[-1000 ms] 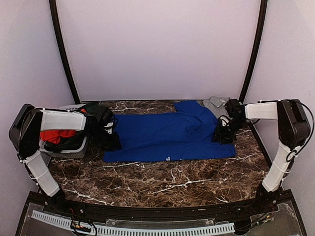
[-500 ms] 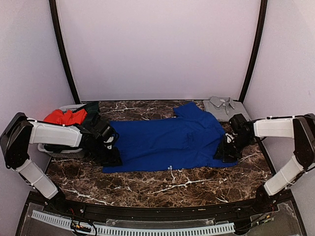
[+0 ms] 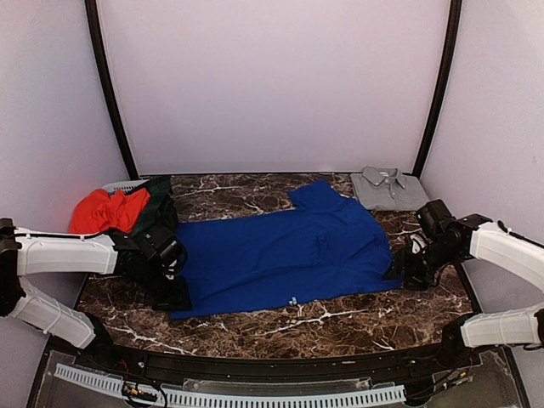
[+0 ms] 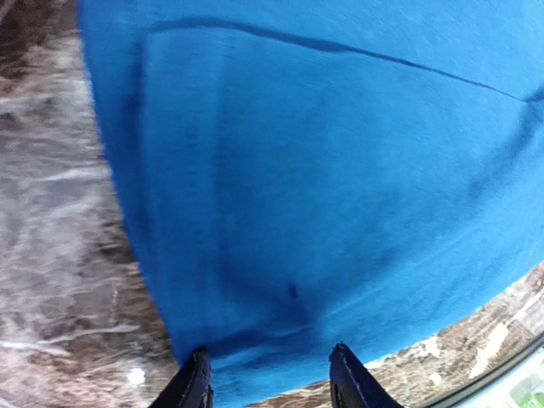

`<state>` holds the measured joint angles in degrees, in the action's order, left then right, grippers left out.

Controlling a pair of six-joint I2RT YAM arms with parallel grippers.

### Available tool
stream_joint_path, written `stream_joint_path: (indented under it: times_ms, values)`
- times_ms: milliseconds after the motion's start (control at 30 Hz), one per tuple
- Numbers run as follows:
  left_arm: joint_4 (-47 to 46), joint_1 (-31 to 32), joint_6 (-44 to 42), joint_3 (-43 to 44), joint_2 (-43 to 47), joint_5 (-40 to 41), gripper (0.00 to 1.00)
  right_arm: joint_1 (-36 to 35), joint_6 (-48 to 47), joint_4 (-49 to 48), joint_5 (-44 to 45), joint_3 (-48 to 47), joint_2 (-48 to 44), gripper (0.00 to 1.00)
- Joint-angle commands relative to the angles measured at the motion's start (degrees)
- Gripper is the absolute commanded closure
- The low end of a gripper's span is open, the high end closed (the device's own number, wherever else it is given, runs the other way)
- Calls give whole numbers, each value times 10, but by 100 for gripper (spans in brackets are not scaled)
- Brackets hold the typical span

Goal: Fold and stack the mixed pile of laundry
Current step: Move the 1/3-folded T-shirt to the center of the board.

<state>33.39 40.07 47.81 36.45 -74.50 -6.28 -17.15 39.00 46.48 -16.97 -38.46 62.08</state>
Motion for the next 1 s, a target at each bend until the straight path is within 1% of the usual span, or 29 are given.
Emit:
stream_joint_path:
  times_ms: [0, 67, 133, 267, 400, 500, 600, 700, 833, 867, 900, 967]
  values:
    - [35, 1, -22, 43, 17, 33, 53, -3, -10, -41, -24, -27, 40, 46]
    - [30, 2, -47, 76, 19, 38, 52, -3, -26, -71, -32, -57, 88, 48]
    - [19, 2, -67, 105, 7, 31, 52, -4, -43, -97, -15, -99, 141, 50]
    - [-9, 15, -75, 151, -53, 1, 52, -4, -76, -117, -15, -155, 242, 53]
    - [-66, 31, -56, 151, -97, -26, 52, -4, -83, -144, -21, -151, 285, 55]
    - [-84, 32, -48, 148, -124, -27, 52, -4, -75, -151, -18, -132, 305, 55]
    - [-87, 31, -46, 149, -150, -17, 52, -3, -46, -172, -22, -89, 298, 55]
    - [-86, 31, -48, 151, -161, -15, 52, -6, -16, -167, -12, -53, 264, 54]
    - [-76, 31, -53, 149, -163, -5, 52, -6, 28, -145, -19, 2, 188, 51]
    - [-71, 32, -54, 148, -164, -1, 52, -9, 30, -137, -12, 6, 167, 50]
    - [-69, 31, -56, 147, -164, 0, 51, -11, 51, -106, 8, 2, 142, 49]
    - [-66, 31, -56, 136, -165, 2, 51, -12, 61, -81, 14, 3, 103, 48]
